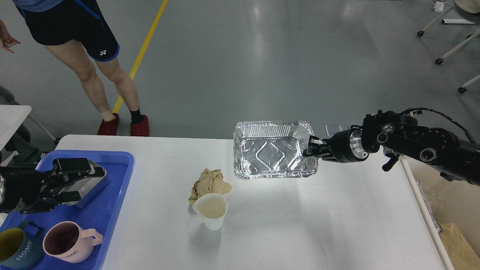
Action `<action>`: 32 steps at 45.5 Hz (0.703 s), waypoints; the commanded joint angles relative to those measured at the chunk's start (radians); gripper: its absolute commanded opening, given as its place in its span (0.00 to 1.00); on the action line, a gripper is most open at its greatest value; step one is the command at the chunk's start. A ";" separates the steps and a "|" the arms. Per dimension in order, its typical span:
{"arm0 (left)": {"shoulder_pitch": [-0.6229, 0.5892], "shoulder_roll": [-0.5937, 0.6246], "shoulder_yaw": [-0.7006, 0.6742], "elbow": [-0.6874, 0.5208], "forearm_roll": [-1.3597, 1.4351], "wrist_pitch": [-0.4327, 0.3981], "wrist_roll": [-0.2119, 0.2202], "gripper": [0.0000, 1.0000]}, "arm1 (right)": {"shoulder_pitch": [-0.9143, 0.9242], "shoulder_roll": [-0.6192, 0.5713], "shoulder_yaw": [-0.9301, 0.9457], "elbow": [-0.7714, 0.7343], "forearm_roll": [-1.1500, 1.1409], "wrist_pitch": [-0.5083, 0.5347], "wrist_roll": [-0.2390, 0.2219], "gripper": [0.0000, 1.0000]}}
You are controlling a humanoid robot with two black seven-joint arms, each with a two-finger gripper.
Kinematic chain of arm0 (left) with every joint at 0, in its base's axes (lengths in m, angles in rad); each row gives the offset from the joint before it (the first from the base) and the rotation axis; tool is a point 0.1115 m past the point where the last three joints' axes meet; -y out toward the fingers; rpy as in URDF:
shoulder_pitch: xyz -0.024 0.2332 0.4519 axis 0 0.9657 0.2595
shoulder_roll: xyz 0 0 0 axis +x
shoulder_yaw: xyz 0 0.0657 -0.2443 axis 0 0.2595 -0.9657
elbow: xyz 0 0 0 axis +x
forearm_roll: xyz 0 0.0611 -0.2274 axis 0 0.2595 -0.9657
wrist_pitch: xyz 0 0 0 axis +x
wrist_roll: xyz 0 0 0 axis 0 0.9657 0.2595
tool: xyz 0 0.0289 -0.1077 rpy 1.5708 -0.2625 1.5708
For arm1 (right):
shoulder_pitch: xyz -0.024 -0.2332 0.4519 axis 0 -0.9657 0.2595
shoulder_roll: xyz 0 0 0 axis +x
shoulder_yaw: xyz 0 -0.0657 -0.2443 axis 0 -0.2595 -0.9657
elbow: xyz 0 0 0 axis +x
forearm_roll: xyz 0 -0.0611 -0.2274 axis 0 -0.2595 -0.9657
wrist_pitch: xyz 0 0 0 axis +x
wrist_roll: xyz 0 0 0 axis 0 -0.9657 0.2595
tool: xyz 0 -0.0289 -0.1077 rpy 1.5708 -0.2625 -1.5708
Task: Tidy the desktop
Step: 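Reach the left gripper to the white paper cup and grasp it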
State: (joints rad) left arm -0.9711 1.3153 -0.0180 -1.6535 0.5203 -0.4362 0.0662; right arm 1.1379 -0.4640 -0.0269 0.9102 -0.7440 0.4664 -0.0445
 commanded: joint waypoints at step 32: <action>0.018 -0.588 0.118 0.207 0.081 0.192 0.075 0.94 | -0.021 -0.038 0.010 0.021 0.000 -0.002 0.000 0.00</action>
State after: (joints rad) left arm -0.9551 0.7538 0.0976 -1.4641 0.6013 -0.2492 0.1413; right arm 1.1191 -0.4894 -0.0208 0.9192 -0.7440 0.4651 -0.0443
